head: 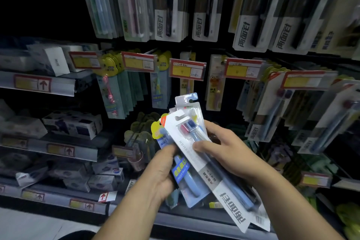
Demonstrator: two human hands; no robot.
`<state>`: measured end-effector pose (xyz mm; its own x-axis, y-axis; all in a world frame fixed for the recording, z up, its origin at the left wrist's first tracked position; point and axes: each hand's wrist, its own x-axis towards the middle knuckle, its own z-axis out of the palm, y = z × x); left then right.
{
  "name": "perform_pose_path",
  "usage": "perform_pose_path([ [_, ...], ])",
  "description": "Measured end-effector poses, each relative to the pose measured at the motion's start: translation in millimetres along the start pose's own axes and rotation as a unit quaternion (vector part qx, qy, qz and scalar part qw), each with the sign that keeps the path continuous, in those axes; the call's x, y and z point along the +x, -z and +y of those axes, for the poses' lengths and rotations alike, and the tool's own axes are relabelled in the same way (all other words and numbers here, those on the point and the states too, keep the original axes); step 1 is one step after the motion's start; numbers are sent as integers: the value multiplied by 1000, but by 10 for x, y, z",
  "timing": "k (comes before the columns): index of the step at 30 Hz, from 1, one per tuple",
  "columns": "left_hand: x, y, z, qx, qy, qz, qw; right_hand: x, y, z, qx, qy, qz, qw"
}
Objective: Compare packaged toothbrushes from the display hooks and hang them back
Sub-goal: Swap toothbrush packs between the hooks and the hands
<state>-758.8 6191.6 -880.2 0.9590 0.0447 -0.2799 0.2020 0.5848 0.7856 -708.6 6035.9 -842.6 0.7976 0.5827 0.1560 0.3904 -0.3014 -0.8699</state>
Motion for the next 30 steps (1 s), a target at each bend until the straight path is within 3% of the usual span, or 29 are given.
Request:
perform_pose_path([
  [6, -17, 4, -27, -26, -28, -27, 999, 13, -74, -44, -34, -18, -40, 998],
  [11, -5, 18, -25, -37, -49, 5, 998, 19, -118, -35, -41, -3, -8, 999],
  [18, 5, 27, 32, -75, -42, 9, 996, 31, -58, -16, 77, -17, 69, 994],
  [23, 16, 50, 52, -95, -28, 24, 995, 30, 17, -39, 212, -47, 104, 971],
  [30, 4, 88, 91, -87, -53, 53, 993, 36, 68, -80, 224, -120, 182, 950],
])
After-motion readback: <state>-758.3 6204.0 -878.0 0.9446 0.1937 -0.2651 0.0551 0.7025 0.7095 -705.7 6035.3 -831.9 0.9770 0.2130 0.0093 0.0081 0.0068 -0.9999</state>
